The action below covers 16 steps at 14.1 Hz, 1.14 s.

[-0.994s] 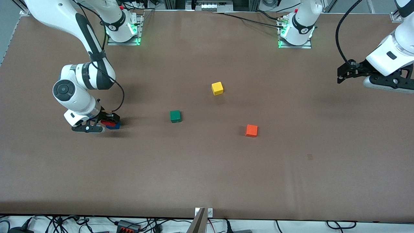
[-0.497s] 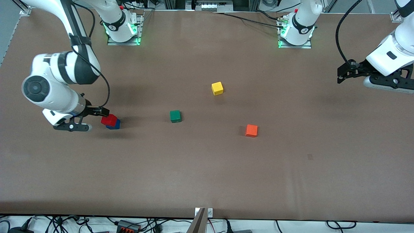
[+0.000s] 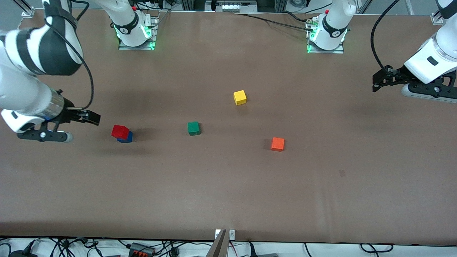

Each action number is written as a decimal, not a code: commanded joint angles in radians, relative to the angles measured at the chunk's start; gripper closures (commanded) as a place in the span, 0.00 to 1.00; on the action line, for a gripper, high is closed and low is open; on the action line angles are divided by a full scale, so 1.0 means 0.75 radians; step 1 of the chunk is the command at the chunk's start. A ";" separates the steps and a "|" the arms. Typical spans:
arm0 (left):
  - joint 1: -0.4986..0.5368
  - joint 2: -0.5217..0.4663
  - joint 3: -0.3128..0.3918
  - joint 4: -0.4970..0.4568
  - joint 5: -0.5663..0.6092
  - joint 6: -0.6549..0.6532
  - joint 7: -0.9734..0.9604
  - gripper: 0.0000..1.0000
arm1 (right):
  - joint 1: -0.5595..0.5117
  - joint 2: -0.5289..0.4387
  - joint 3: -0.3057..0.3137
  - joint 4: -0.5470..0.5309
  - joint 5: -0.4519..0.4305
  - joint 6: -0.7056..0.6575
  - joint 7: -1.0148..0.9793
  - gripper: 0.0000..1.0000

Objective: Pass red block to right arm, stack on blue

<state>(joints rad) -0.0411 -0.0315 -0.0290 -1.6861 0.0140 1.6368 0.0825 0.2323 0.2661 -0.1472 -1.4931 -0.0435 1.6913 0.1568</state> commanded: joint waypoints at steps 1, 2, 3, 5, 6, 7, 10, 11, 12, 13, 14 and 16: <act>-0.004 -0.009 0.002 0.019 -0.029 -0.031 -0.004 0.00 | -0.011 0.018 0.002 0.134 -0.005 -0.077 -0.005 0.00; -0.004 -0.009 0.002 0.021 -0.029 -0.031 -0.004 0.00 | -0.011 0.018 0.002 0.144 -0.007 -0.095 -0.005 0.00; -0.002 -0.009 0.002 0.025 -0.029 -0.031 -0.002 0.00 | -0.013 0.018 0.002 0.152 -0.007 -0.097 -0.005 0.00; -0.004 -0.007 0.004 0.031 -0.029 -0.031 -0.006 0.00 | -0.046 0.018 0.000 0.181 -0.007 -0.097 -0.007 0.00; -0.004 -0.007 0.004 0.031 -0.029 -0.033 -0.008 0.00 | -0.066 0.015 0.000 0.187 -0.003 -0.095 -0.009 0.00; -0.004 -0.007 0.002 0.033 -0.029 -0.033 -0.008 0.00 | -0.129 -0.019 0.028 0.191 0.011 -0.095 -0.035 0.00; -0.004 -0.007 0.002 0.033 -0.029 -0.033 -0.006 0.00 | -0.283 -0.085 0.084 0.173 0.078 -0.099 -0.180 0.00; -0.004 -0.007 0.002 0.033 -0.029 -0.037 -0.006 0.00 | -0.299 -0.099 0.086 0.154 0.078 -0.099 -0.217 0.00; -0.004 -0.007 0.002 0.033 -0.029 -0.037 -0.008 0.00 | -0.328 -0.119 0.094 0.136 0.078 -0.101 -0.244 0.00; -0.004 -0.007 0.002 0.033 -0.029 -0.037 -0.008 0.00 | -0.352 -0.124 0.128 0.132 0.078 -0.099 -0.262 0.00; -0.004 -0.007 0.002 0.033 -0.029 -0.037 -0.008 0.00 | -0.377 -0.124 0.163 0.130 0.078 -0.099 -0.262 0.00; -0.004 -0.007 0.002 0.033 -0.029 -0.037 -0.006 0.00 | -0.389 -0.124 0.200 0.128 0.060 -0.101 -0.256 0.00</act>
<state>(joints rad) -0.0412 -0.0316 -0.0294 -1.6767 0.0140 1.6308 0.0825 -0.0331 0.1937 -0.0456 -1.3698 0.0049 1.6196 -0.0263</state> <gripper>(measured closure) 0.000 0.000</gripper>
